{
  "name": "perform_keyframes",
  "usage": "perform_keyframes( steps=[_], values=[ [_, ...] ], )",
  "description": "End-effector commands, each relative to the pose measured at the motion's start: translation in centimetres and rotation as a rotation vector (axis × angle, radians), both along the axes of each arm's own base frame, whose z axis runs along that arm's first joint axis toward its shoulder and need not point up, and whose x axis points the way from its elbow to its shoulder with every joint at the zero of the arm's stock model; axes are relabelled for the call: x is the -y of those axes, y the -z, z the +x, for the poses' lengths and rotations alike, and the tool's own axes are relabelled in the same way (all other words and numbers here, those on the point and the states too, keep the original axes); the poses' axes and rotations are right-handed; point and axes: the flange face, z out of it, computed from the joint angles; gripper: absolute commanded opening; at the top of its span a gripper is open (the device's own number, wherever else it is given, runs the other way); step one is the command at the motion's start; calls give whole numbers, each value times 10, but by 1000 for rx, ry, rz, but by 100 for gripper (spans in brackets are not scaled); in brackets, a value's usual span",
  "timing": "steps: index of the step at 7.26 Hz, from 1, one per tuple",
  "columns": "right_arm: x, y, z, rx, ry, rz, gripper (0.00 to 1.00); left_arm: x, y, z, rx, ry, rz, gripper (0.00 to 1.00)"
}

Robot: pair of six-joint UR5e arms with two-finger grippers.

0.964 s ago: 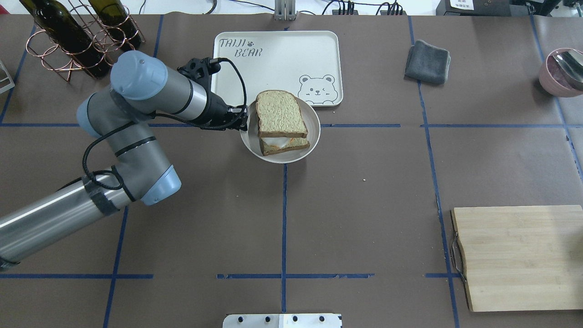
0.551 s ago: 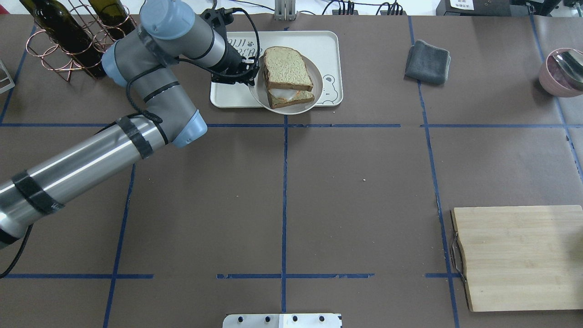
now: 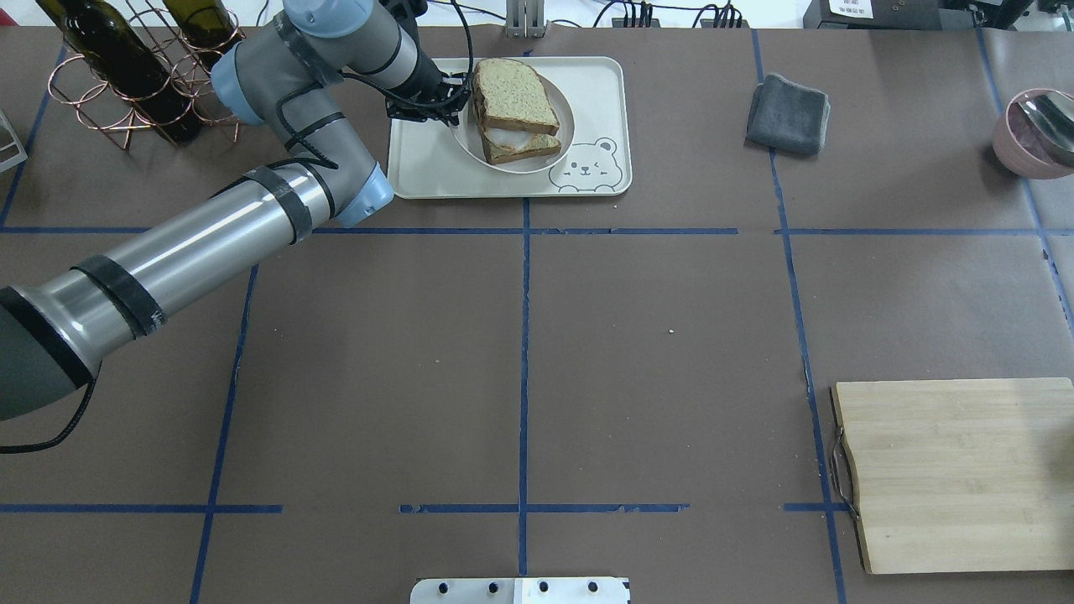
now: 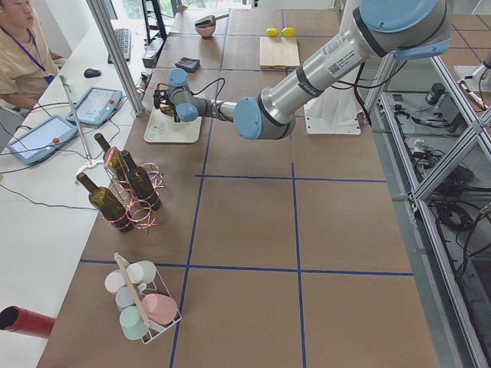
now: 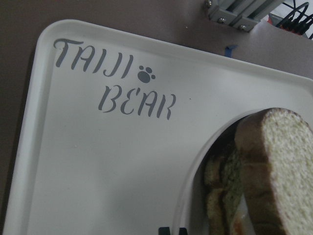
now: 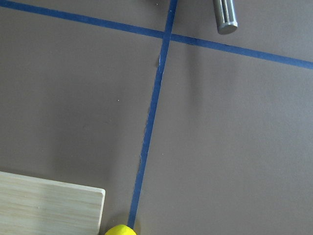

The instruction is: Make sandwich and place on tray

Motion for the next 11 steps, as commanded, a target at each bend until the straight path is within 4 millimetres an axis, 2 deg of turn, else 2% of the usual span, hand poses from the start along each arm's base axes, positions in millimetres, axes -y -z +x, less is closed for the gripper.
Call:
perform_keyframes(
  steps=[1,2,4,5,6,7,8,9,10,11],
  values=[
    [0,-1,0,0,-1,-1,100,2,-12,14,11,6,17,45],
    [1,-3,1,-2,-1,-4,100,2,-12,14,23,-13,53,99],
    [4,-7,0,-3,-2,-8,100,3,-10,11,43,-55,121,100],
    [11,-7,0,-3,-10,-12,100,5,5,-1,35,-71,126,100],
    [12,-9,0,-2,-11,-15,100,-3,3,-30,61,-96,143,100],
    [12,-9,0,-2,-10,-14,100,-24,-3,-63,86,-132,156,100],
    [11,-10,0,-2,-10,-15,100,-48,1,-94,105,-148,154,100],
    [11,-10,0,-2,-11,-16,100,-82,-13,-133,120,-160,176,100],
    [11,-10,0,-2,-11,-16,100,-107,-22,-174,138,-191,202,100],
    [10,-10,0,-2,-11,-16,100,-133,-36,-228,189,-211,244,100]
  ],
)
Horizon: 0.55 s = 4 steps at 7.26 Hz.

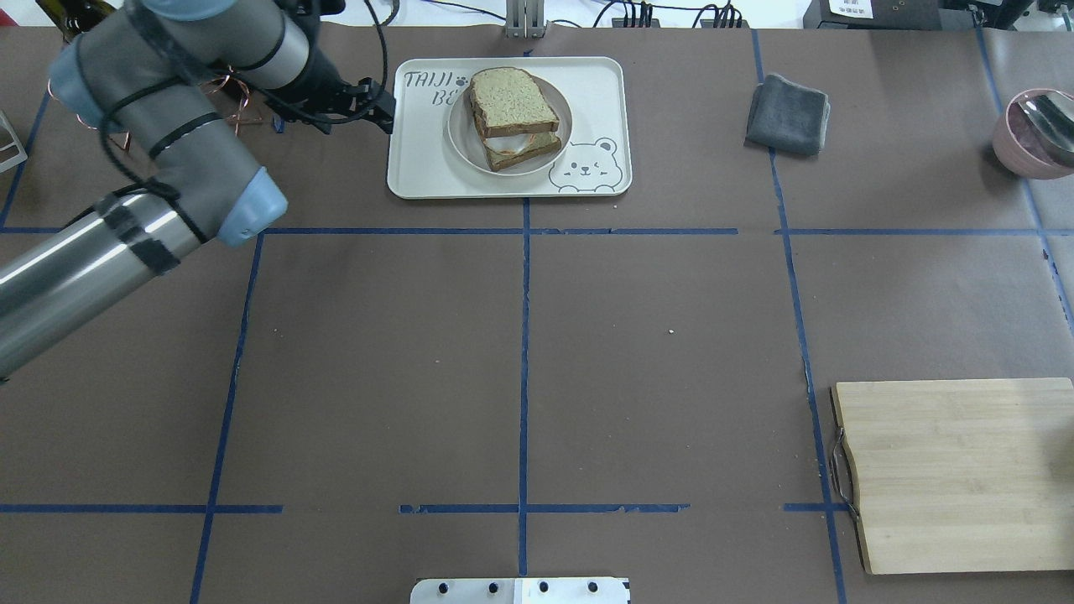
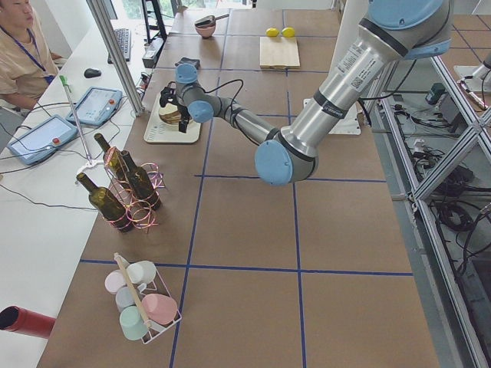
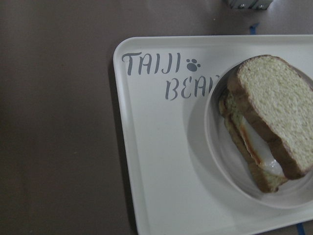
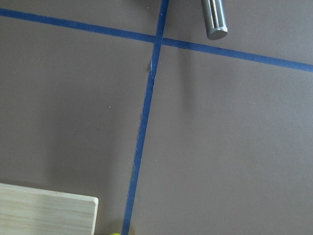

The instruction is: Make sandwich and place on tray

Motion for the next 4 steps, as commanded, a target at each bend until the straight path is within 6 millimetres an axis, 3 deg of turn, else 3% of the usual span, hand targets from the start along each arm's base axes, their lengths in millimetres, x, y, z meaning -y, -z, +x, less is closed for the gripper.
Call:
perform_keyframes(
  steps=[1,4],
  values=[
    [-1,-1,0,0,0,-3,100,-55,-38,-110,102,-44,87,100],
    [-2,-1,0,0,0,-3,100,-96,-189,-284,168,-163,152,100]
  ],
)
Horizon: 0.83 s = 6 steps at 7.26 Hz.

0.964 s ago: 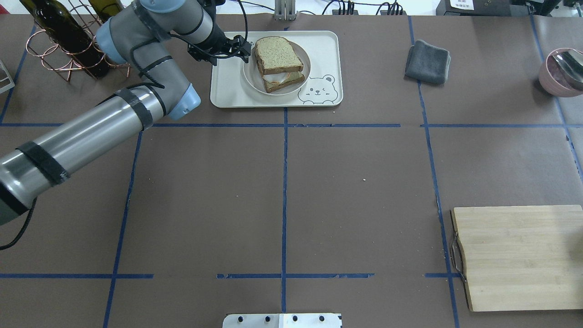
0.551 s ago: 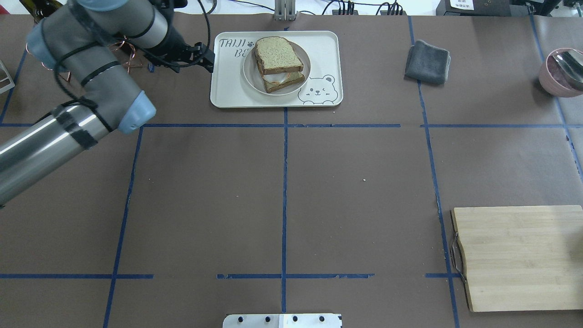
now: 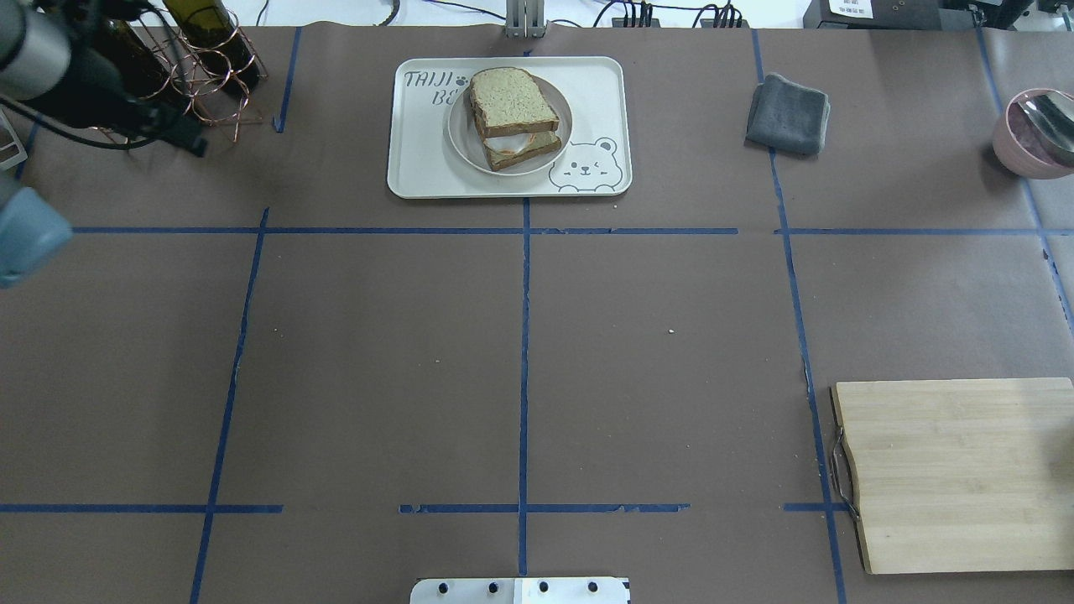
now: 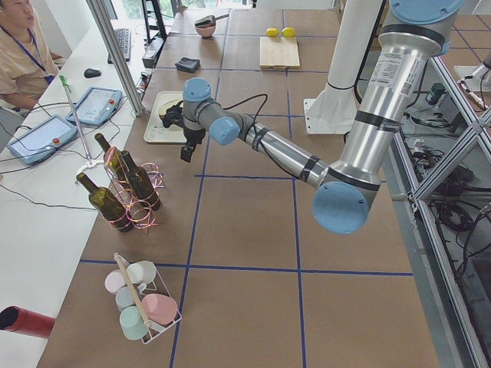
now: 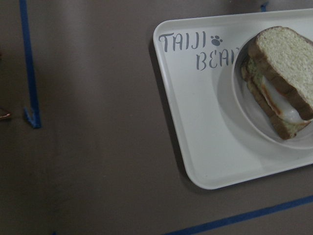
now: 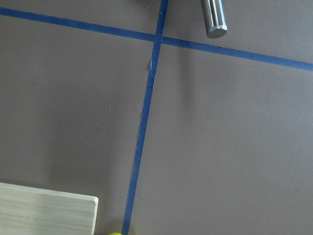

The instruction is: Make sandwich and place on tray

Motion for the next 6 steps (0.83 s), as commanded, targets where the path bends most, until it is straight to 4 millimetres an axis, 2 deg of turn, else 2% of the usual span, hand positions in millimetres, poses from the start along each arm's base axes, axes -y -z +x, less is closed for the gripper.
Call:
perform_keyframes(
  steps=[1,2,3,4,6],
  values=[
    [-3,1,0,6,-3,-1,100,-52,-113,-129,55,-47,27,100],
    [1,9,4,14,-13,7,100,-75,-144,-166,79,-21,8,100],
    [2,9,4,15,-13,8,100,-91,-167,-189,84,20,-50,100],
    [2,9,4,14,-13,8,100,-117,-201,-189,93,13,-163,100],
    [4,9,4,12,-14,7,100,-145,-231,-195,108,-44,-247,100]
  ],
)
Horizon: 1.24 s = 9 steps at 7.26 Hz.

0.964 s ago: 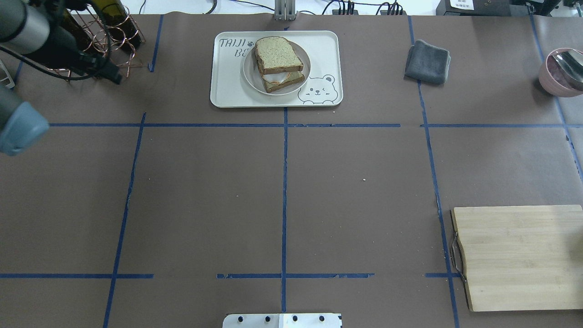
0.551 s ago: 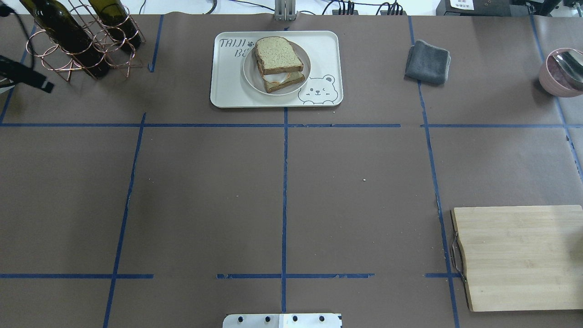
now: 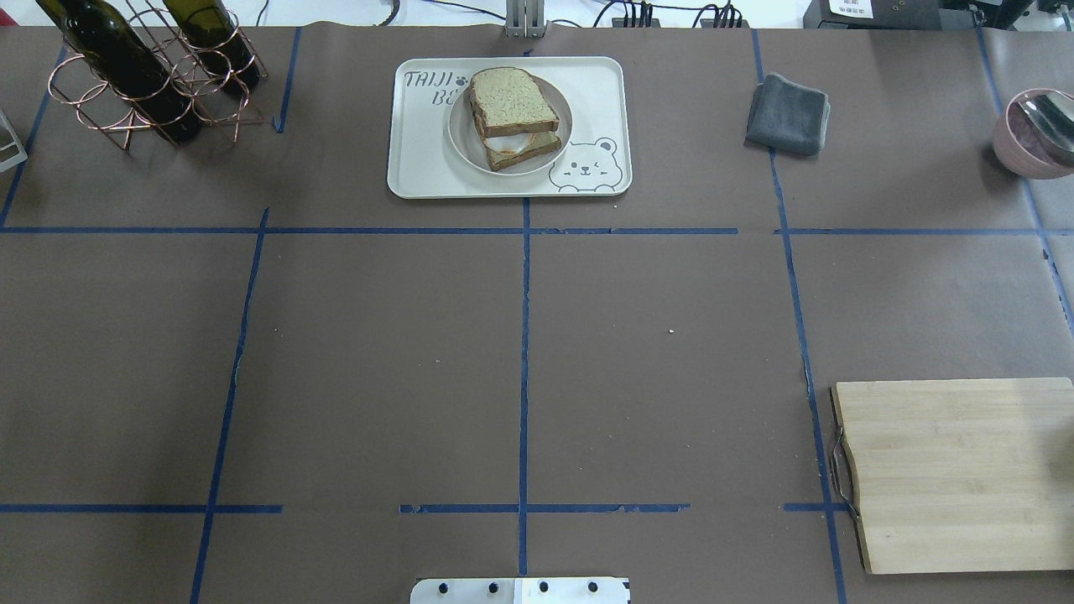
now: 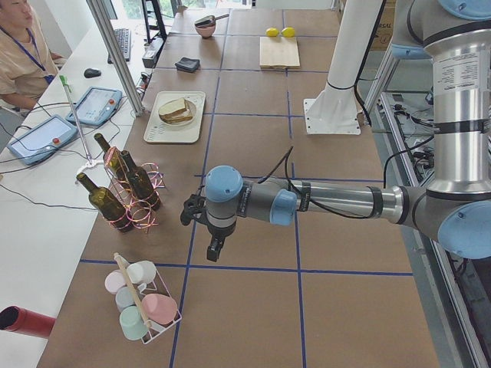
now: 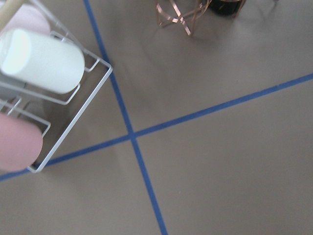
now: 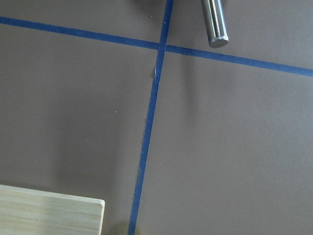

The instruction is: Make sandwich and place on tray

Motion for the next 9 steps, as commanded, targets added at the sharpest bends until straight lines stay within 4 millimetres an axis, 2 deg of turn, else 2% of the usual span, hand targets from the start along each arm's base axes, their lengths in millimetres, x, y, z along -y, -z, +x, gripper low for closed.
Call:
perform_keyframes(
  steps=[1,3,5,9],
  values=[
    [3,3,0,0,-1,7,100,-40,-35,-11,5,-33,-80,100],
    [4,4,0,2,-1,13,100,-36,-32,-12,9,-28,-77,100],
    [4,4,0,-1,0,15,100,-31,-14,-12,9,-29,-36,100],
    [12,13,0,3,0,32,100,-29,-13,-11,2,-32,-27,100]
  ],
)
